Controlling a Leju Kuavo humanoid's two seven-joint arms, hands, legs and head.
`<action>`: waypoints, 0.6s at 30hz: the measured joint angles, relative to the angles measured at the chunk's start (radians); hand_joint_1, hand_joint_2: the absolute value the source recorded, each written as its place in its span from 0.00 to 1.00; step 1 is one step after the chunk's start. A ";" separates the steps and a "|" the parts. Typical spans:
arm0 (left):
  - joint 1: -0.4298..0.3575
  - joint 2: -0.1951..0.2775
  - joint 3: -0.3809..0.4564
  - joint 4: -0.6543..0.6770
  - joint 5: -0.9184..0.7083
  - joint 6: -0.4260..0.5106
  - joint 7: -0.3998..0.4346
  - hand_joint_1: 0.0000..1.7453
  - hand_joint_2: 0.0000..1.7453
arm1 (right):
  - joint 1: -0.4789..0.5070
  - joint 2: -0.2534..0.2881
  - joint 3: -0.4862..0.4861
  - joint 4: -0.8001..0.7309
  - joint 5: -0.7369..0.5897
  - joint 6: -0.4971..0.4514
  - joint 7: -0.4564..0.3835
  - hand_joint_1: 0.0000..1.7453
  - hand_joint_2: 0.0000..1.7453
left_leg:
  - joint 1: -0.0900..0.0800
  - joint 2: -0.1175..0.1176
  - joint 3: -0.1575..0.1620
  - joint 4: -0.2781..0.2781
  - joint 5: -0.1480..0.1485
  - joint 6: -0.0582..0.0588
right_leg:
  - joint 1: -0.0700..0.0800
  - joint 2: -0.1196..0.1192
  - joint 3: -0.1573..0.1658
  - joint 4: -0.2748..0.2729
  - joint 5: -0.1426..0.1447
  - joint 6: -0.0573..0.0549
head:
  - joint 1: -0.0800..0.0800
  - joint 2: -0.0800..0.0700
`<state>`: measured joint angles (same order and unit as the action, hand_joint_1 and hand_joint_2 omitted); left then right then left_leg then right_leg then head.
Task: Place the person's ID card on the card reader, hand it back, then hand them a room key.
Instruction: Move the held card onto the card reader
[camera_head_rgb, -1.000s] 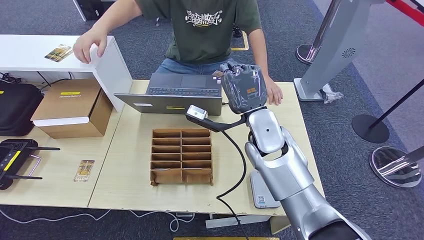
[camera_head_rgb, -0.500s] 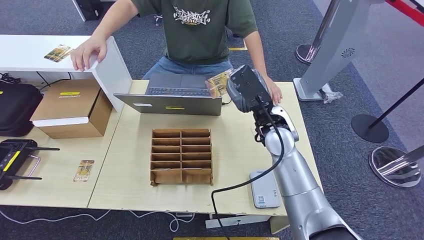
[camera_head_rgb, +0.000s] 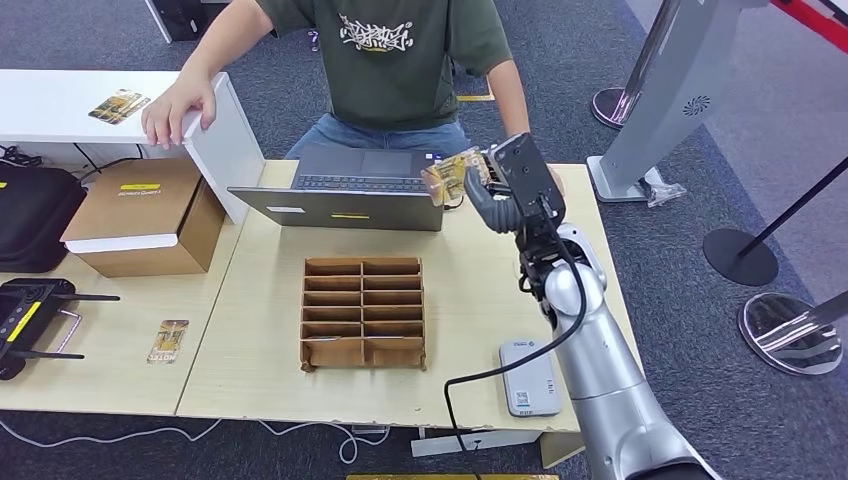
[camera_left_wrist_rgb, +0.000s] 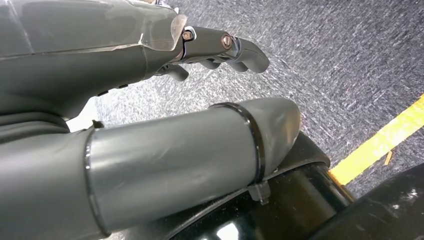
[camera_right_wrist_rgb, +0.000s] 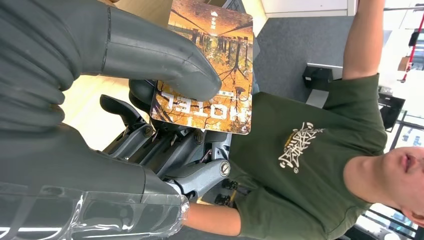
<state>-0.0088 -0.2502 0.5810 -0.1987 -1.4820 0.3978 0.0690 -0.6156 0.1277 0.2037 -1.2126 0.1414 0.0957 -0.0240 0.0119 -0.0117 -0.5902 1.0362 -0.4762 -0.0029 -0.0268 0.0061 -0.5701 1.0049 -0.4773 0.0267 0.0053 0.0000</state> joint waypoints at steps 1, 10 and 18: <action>0.000 -0.001 0.000 0.000 0.002 0.001 0.000 0.00 0.00 | 0.001 -0.001 0.000 0.001 0.002 -0.004 -0.001 1.00 1.00 | 0.000 0.000 0.000 0.000 0.000 0.000 | 0.000 0.000 0.000 0.000 0.000 0.000 | 0.000 0.000; 0.000 -0.006 0.000 0.000 0.012 0.011 0.001 0.00 0.00 | 0.009 -0.012 0.000 0.006 0.030 -0.046 0.002 1.00 1.00 | 0.000 0.000 0.000 0.000 0.000 0.000 | 0.000 0.000 0.000 0.000 0.000 0.000 | 0.000 0.000; 0.002 -0.006 0.003 0.000 0.037 0.017 0.001 0.00 0.00 | 0.041 -0.042 -0.008 0.006 0.046 -0.058 -0.007 1.00 1.00 | 0.000 0.000 0.000 0.000 0.000 0.000 | 0.000 0.000 0.000 0.000 0.000 0.000 | 0.000 0.000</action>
<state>-0.0068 -0.2567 0.5844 -0.1987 -1.4446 0.4151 0.0702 -0.5750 0.0860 0.1958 -1.2066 0.1875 0.0378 -0.0307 0.0118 -0.0118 -0.5902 1.0363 -0.4762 -0.0029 -0.0269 0.0058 -0.5701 1.0048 -0.4773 0.0267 0.0053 0.0000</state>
